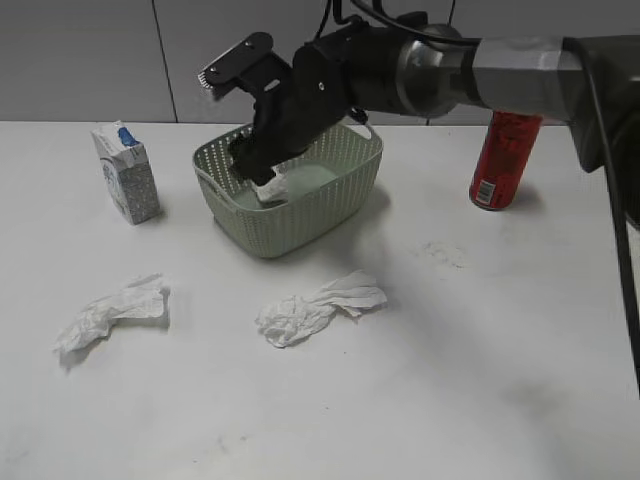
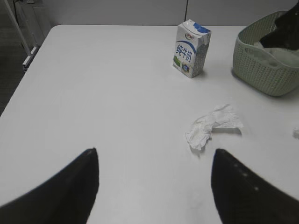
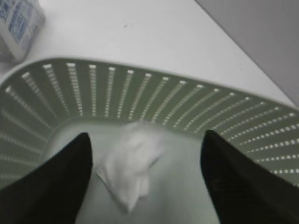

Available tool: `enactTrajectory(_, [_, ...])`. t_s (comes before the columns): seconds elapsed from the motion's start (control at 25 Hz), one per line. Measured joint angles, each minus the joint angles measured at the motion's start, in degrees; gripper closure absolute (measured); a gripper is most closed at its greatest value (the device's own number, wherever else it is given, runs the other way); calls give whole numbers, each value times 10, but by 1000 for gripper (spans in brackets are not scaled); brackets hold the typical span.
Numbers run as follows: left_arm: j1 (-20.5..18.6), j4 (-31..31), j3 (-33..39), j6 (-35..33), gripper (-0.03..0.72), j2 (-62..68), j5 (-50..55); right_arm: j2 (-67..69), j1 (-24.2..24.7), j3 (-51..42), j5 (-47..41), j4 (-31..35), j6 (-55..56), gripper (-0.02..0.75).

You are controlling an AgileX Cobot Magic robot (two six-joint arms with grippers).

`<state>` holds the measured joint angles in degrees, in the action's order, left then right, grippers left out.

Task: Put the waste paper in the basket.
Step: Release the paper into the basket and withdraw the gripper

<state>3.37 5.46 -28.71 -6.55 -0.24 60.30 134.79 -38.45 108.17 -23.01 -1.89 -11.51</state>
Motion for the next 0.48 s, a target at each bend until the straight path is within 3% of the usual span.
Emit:
enactTrajectory(0.12, [0,0,0,0,122,0,0,2,0,0,-14,2,0,98])
enactTrajectory(0.48, [0,-1,0,0,122,0,0,-20,0,9,-50,25,46,86])
